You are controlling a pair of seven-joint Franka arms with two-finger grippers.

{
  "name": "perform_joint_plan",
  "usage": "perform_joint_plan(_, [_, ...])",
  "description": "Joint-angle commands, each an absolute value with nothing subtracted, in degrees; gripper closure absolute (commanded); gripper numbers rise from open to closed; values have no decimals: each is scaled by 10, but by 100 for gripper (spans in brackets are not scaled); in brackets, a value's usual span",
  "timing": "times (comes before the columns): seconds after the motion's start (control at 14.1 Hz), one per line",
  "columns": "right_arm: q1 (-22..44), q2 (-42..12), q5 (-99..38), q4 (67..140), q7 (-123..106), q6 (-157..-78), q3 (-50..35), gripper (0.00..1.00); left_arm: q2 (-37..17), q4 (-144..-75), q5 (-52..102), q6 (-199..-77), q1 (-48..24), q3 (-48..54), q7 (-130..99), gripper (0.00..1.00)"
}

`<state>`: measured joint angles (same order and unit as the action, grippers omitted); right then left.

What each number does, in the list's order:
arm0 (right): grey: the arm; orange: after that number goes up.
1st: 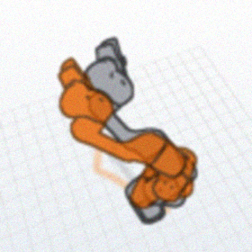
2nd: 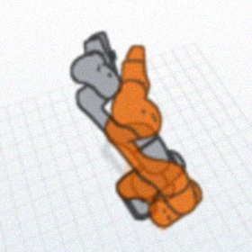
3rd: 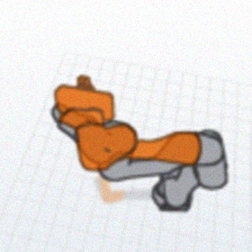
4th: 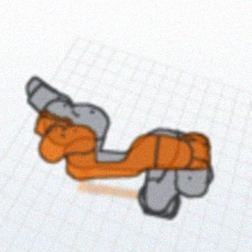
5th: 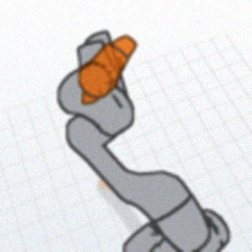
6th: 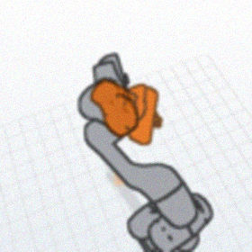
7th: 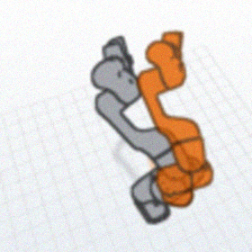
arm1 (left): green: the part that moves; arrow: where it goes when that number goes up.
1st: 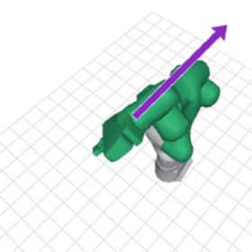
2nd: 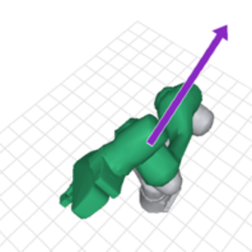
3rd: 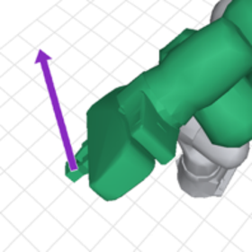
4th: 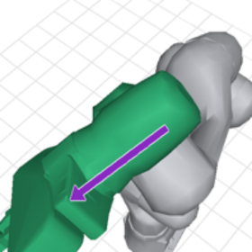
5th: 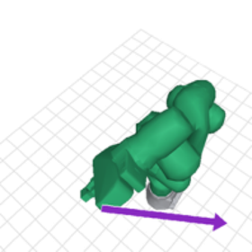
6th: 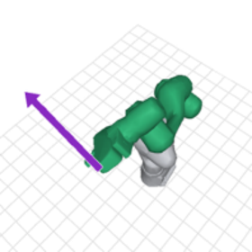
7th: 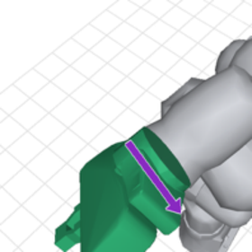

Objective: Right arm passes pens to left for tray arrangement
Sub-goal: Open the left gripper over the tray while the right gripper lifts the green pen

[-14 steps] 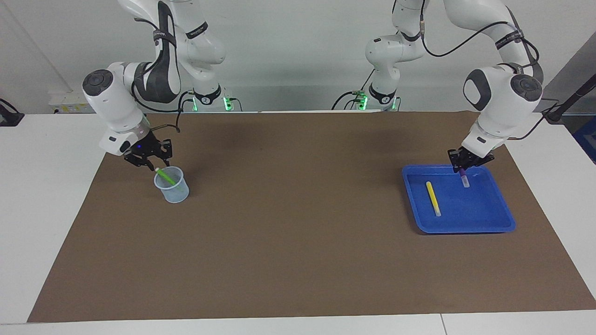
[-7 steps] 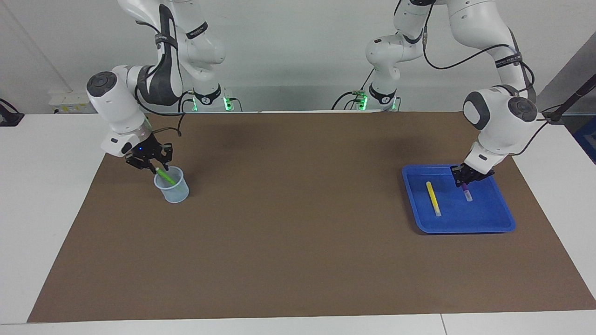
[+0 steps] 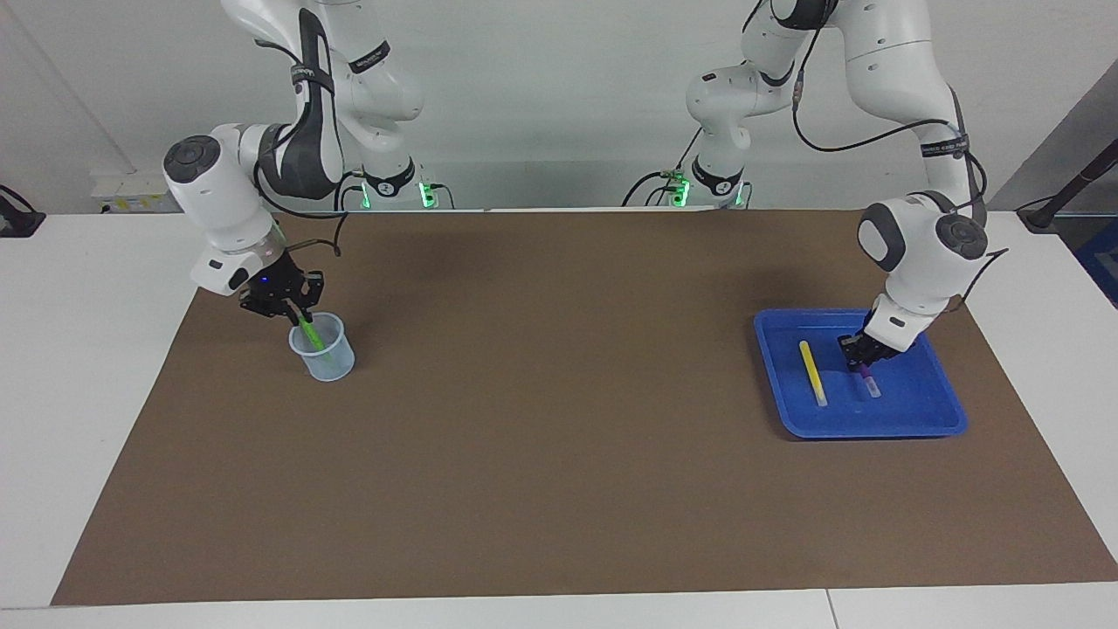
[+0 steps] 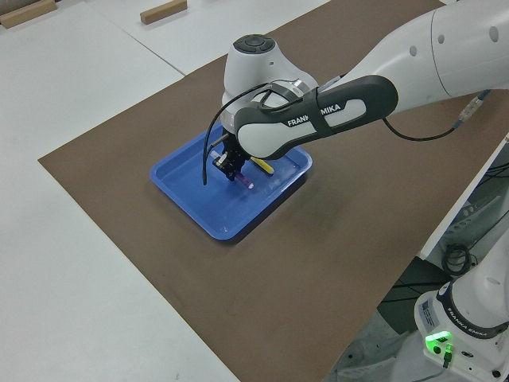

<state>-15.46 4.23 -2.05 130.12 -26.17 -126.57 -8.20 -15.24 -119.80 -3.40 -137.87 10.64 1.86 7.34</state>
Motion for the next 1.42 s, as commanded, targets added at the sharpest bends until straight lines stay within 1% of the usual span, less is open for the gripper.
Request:
perform_joint_plan(0.0, [-158, 42, -10, 1306, -238, -1274, -90, 100, -150, -1216, -44, -1409, 113, 25, 39, 100])
perform_joint_plan(0.14, [-151, 40, -18, 1296, -232, -1271, -91, 100, -157, -1220, -44, -1429, 110, 25, 31, 100])
perform_joint_plan(0.28, [-139, 40, -19, 1269, -221, -1255, -91, 100, -161, -1220, -44, -1433, 104, 25, 10, 100])
perform_joint_plan(0.5, [-131, 41, -21, 1205, -194, -1186, -91, 100, -167, -1219, -44, -1454, 102, 25, -8, 100])
perform_joint_plan(0.64, [-131, 40, -59, 1166, -190, -1153, -91, 100, -168, -1213, -44, -1454, 103, 25, -9, 60])
perform_joint_plan(0.85, [-131, 40, -92, 1120, -148, -1119, -91, 100, -168, -1206, -44, -1447, 103, 25, -4, 24])
perform_joint_plan(0.92, [-129, 40, -92, 1102, -122, -1108, -91, 100, -169, -1201, -44, -1444, 103, 25, -4, 6])
perform_joint_plan(1.06, [-121, 38, -95, 1077, -71, -1097, -91, 100, -172, -1196, -44, -1441, 104, 25, -4, 0])
perform_joint_plan(1.13, [-108, 38, -116, 1070, -47, -1099, -91, 100, -174, -1187, -43, -1428, 105, 26, -4, 0])
perform_joint_plan(1.35, [-72, 37, -149, 1068, 35, -1123, -91, 100, -192, -1100, -29, -1318, 102, 29, -7, 0])
